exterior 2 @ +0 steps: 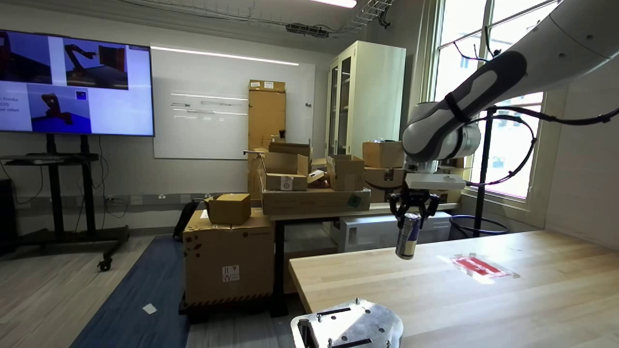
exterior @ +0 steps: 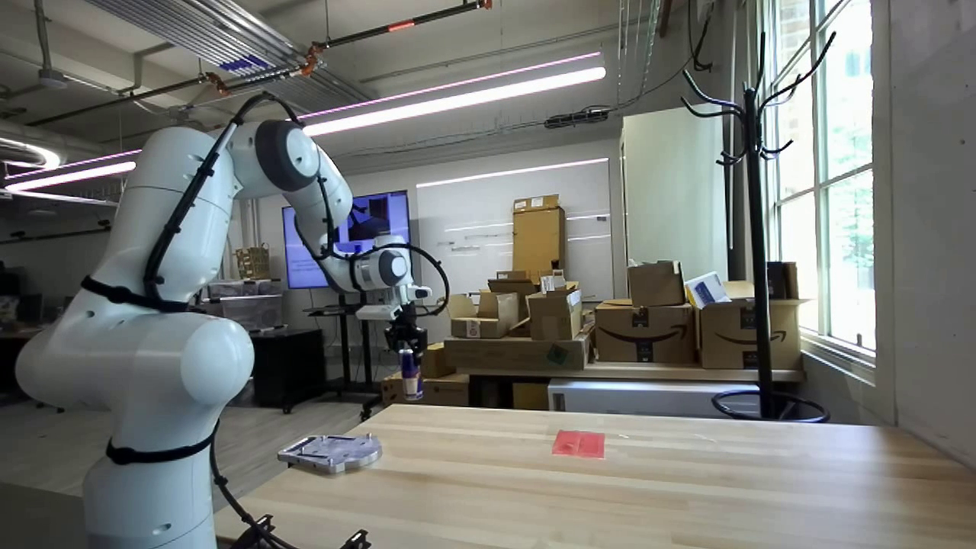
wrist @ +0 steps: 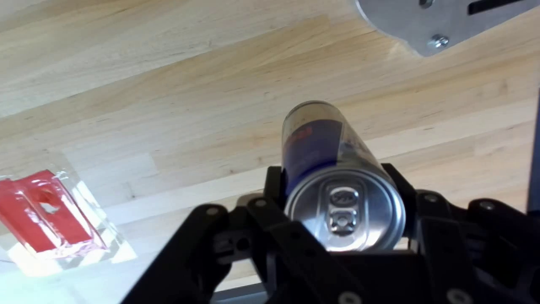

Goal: Move the can of red bull to the metal panel on the left edge of the table

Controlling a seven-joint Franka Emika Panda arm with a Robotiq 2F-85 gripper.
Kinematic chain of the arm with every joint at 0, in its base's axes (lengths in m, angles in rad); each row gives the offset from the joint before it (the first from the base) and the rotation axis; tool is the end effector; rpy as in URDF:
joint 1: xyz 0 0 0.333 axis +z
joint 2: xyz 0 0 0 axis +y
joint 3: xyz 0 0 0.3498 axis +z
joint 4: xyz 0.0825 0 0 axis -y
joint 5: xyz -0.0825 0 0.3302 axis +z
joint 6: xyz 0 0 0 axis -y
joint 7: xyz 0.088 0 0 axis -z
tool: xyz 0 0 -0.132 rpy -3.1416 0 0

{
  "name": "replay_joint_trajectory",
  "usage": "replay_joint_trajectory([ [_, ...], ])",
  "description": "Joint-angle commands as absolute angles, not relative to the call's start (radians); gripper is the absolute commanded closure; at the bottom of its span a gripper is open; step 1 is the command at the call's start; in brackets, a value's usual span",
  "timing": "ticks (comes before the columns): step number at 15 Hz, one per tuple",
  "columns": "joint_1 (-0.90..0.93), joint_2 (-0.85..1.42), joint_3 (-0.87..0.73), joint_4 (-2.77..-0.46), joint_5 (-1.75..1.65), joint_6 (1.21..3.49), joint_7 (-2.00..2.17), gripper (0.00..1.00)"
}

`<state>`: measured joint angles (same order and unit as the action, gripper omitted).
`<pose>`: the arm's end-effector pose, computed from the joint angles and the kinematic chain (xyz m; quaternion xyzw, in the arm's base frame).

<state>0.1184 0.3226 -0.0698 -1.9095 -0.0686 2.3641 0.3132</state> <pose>0.6042 0.0306 0.3822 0.9915 -0.1064 0.0716 0.0240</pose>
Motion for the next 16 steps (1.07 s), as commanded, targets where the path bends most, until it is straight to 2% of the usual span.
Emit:
replay_joint_trajectory([
  [1,0.189,0.266,-0.021,-1.932,-0.153,2.301,0.355,0.67],
  [7,0.298,0.339,0.061,-1.857,-0.228,2.213,0.393,0.67],
  [16,0.317,0.510,0.088,-1.749,-0.161,2.223,0.356,0.67],
])
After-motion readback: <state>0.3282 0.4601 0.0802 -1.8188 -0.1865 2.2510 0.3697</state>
